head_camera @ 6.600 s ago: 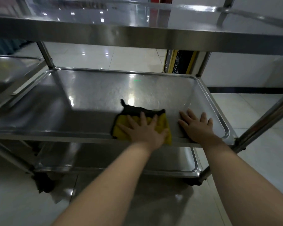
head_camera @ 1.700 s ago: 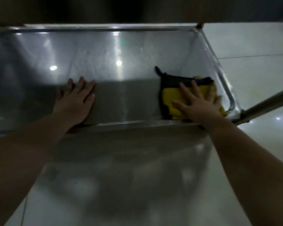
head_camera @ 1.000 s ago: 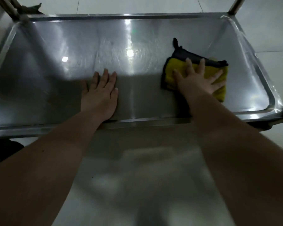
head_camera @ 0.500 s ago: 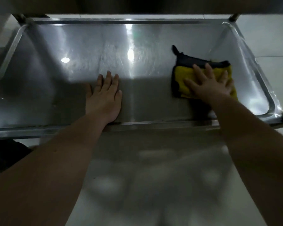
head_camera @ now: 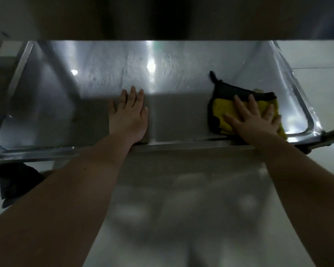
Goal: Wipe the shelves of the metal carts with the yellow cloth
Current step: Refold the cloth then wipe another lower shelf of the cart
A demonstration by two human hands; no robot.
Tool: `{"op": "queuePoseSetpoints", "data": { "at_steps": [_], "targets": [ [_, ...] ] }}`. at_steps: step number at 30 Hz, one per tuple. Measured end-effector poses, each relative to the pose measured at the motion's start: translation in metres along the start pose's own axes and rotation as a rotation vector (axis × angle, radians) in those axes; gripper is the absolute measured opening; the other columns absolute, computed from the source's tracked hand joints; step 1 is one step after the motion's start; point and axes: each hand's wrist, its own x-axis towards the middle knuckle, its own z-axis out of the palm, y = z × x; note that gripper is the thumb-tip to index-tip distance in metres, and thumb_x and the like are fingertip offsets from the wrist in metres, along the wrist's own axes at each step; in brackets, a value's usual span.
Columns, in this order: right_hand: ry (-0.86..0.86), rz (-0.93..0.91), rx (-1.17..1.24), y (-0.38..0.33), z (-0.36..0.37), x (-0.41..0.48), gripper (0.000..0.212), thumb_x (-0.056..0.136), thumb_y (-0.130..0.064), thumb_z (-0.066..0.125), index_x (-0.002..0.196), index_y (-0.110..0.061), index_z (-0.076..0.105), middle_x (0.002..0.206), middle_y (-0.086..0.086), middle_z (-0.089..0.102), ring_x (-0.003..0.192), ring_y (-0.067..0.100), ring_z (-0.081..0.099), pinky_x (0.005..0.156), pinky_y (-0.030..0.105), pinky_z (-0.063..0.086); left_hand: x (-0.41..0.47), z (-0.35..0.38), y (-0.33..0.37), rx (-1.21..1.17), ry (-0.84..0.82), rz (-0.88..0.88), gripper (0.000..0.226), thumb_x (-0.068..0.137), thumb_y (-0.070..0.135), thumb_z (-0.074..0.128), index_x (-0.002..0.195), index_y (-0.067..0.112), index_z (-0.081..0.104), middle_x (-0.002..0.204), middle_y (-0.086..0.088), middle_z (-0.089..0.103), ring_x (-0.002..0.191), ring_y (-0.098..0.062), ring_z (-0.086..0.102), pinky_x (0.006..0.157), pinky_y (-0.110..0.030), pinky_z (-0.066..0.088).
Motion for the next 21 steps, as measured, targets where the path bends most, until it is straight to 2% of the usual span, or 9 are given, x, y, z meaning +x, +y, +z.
{"op": "queuePoseSetpoints", "data": {
  "at_steps": [3,7,10,13,17,19,21],
  "targets": [
    [0.008,0.087,-0.009,-0.031,0.006,-0.009,0.073,0.085,-0.083,0.016,0.145,-0.059,-0.016,0.162,-0.011,-0.022,0.144,0.049,-0.018,0.111,0.070,-0.005,0.001,0.003,0.007,0.008,0.016,0.009,0.057,0.104,0.039,0.015,0.158,0.028,-0.001,0.165,0.004,-0.008,0.152,-0.021,-0.009,0.121,-0.053,-0.004],
    [0.000,-0.215,-0.094,-0.120,0.038,-0.051,0.069,0.087,-0.080,0.010,0.143,-0.057,-0.022,0.159,-0.009,-0.028,0.141,0.052,-0.023,0.108,0.072,-0.010,-0.003,0.000,0.002,-0.012,0.015,0.002,0.057,0.105,0.037,0.019,0.158,0.026,0.003,0.166,0.003,-0.004,0.152,-0.021,-0.007,0.120,-0.053,-0.004],
    [-0.051,-0.304,-0.088,-0.118,0.035,-0.048,0.067,0.086,-0.082,0.014,0.142,-0.063,-0.018,0.159,-0.015,-0.026,0.142,0.047,-0.025,0.110,0.069,-0.012,-0.005,-0.008,-0.010,-0.017,-0.014,0.075,0.056,0.106,0.035,0.020,0.158,0.025,0.004,0.166,0.004,-0.002,0.152,-0.018,-0.004,0.121,-0.048,0.000],
    [-0.017,-0.238,-0.064,-0.061,0.020,-0.028,0.067,0.084,-0.084,0.019,0.140,-0.067,-0.013,0.160,-0.020,-0.019,0.145,0.043,-0.020,0.113,0.066,-0.009,-0.006,-0.019,-0.058,0.051,-0.032,0.099,0.056,0.106,0.036,0.020,0.158,0.024,0.007,0.166,0.003,0.001,0.152,-0.021,0.001,0.121,-0.046,0.007],
    [-0.041,-0.016,-0.040,-0.001,0.003,-0.015,0.070,0.083,-0.084,0.021,0.141,-0.066,-0.013,0.162,-0.018,-0.017,0.147,0.042,-0.016,0.115,0.064,-0.005,-0.015,-0.024,-0.113,0.062,-0.036,0.107,0.055,0.106,0.036,0.023,0.158,0.025,0.008,0.166,0.002,0.002,0.152,-0.025,0.006,0.121,-0.046,0.008],
    [-0.019,0.046,-0.045,-0.013,0.008,-0.018,0.071,0.083,-0.084,0.019,0.142,-0.064,-0.015,0.162,-0.016,-0.018,0.146,0.046,-0.014,0.114,0.067,-0.003,-0.017,-0.020,-0.108,0.071,-0.009,0.140,0.056,0.106,0.036,0.023,0.158,0.025,0.009,0.166,0.003,0.003,0.152,-0.024,0.006,0.121,-0.045,0.007],
    [-0.001,0.004,-0.057,-0.055,0.018,-0.027,0.072,0.083,-0.084,0.017,0.142,-0.063,-0.019,0.161,-0.015,-0.021,0.144,0.050,-0.015,0.112,0.070,-0.002,-0.016,-0.019,-0.104,0.056,-0.006,0.133,0.056,0.105,0.038,0.022,0.158,0.027,0.007,0.166,0.004,0.000,0.152,-0.022,0.003,0.121,-0.044,0.005]
  ]
}}
